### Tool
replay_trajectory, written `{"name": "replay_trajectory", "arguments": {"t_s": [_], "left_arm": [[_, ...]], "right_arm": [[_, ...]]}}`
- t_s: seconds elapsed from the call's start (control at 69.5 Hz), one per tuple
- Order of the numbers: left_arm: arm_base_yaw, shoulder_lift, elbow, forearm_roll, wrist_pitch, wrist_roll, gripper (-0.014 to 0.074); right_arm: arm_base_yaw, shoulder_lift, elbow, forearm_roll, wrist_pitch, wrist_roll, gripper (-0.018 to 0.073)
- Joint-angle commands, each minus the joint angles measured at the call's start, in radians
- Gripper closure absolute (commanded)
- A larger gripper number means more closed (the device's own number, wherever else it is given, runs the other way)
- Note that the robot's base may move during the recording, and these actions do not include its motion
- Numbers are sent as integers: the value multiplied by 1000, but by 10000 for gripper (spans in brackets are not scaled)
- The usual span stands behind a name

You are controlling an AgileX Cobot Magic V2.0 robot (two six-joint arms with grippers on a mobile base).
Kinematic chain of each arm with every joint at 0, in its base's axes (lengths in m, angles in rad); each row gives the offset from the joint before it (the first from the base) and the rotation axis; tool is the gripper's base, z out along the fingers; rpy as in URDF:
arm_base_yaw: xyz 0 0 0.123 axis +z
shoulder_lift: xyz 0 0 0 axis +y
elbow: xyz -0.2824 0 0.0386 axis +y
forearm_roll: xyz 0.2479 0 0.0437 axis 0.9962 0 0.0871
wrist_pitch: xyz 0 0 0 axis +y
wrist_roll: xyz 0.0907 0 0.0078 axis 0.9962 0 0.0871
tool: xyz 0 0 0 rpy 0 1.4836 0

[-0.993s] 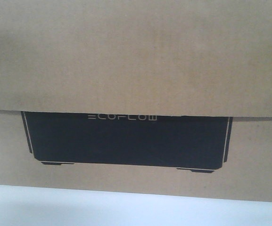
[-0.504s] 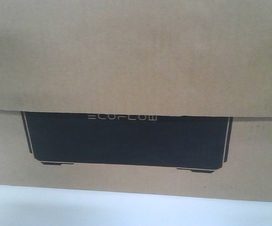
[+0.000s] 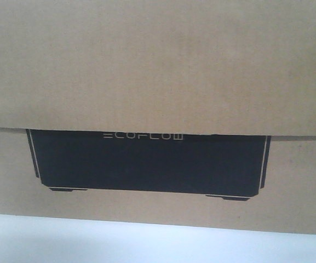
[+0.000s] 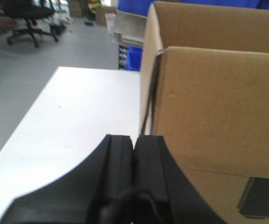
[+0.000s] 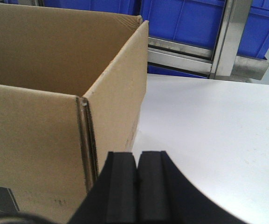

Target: Grab box from left shelf to table start

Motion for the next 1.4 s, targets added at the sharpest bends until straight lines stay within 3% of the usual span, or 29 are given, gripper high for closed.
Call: {"name": "replay_trajectory", "arguments": {"t_s": [0.0,0.201,0.302,1.382], "left_arm": [[45,-58,52,-26,-147,14,699],[88,-109,228,-26,-349,14,699],[82,-109,225,-26,-300,14,699],[65,-109,225,-26,-300,14,699]], "right_arm": [[-4,12,-25,-16,-82,-3,501],[-4,12,-25,-16,-81,-3,501],[-4,12,-25,-16,-81,-3,501],[-17,11,15,-20,-107,-3,501]]}}
